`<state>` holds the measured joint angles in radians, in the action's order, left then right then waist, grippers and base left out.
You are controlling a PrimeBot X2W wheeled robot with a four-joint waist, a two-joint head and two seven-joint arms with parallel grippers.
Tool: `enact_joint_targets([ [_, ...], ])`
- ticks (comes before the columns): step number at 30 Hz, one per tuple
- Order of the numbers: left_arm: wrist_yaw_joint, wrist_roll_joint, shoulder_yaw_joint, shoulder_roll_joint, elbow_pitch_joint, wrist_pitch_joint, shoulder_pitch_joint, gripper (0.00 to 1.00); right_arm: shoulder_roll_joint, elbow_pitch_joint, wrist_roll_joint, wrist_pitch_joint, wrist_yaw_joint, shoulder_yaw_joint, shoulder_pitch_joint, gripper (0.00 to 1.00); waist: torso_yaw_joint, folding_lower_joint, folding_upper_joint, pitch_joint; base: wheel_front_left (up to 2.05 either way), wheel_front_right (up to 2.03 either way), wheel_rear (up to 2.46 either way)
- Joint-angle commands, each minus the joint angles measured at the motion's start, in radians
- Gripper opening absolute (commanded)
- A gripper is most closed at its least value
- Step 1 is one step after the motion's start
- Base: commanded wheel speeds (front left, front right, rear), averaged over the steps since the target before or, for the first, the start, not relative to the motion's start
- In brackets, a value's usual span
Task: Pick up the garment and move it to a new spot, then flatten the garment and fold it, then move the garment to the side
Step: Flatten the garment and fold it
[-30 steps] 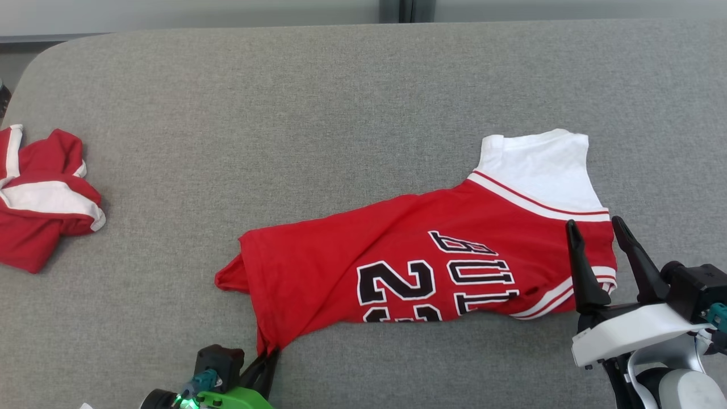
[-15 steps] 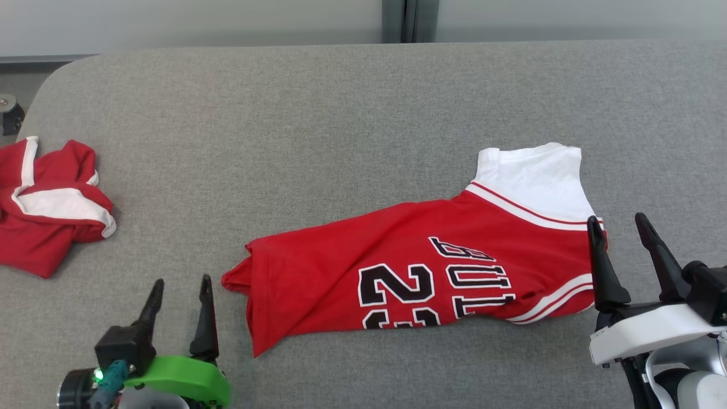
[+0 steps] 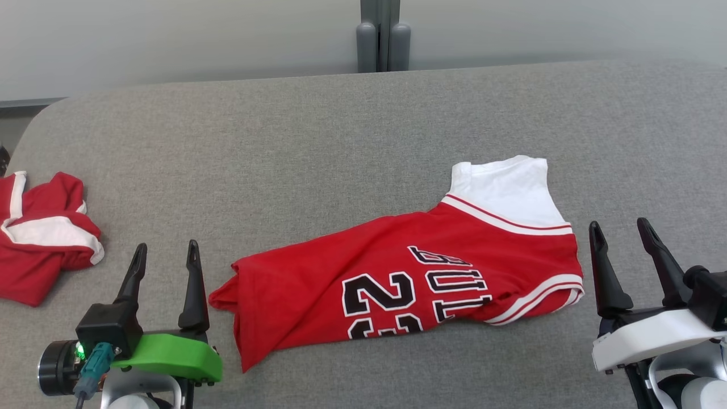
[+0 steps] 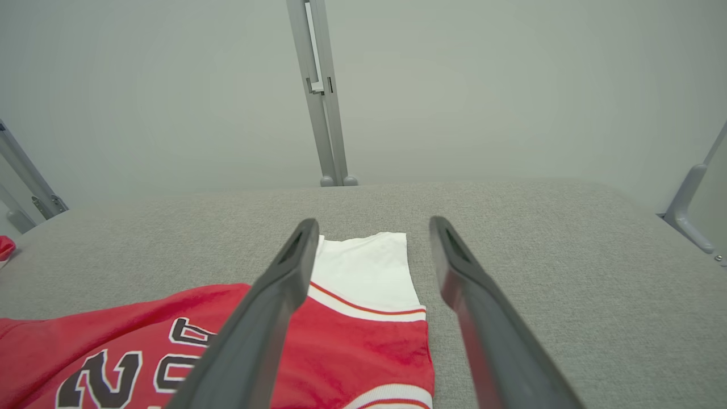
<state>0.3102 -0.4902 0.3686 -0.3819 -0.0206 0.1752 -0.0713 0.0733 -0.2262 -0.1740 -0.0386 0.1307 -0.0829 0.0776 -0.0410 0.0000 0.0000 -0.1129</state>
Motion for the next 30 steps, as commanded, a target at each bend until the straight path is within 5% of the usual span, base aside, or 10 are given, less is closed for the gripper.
enact_joint_targets([
  [1,0.01,0.009,0.002,-0.008,-0.002,-0.005,0.008,1.0,0.0,-0.005,-0.002,-0.004,0.0,-0.001,0.009,1.0,0.009,0.0,0.0,0.009,0.0,0.0,0.0],
  [16,0.011,0.014,0.023,-0.017,-0.014,-0.026,-0.01,1.0,-0.007,-0.003,-0.001,0.0,0.0,0.009,0.005,1.0,0.009,0.0,0.0,-0.001,0.0,0.0,0.0],
  [30,-0.146,-0.132,0.12,0.042,0.227,-0.291,-0.169,1.0,-0.01,0.023,-0.01,0.006,0.0,0.039,-0.034,1.0,0.029,0.0,0.0,-0.089,0.0,0.0,0.0],
])
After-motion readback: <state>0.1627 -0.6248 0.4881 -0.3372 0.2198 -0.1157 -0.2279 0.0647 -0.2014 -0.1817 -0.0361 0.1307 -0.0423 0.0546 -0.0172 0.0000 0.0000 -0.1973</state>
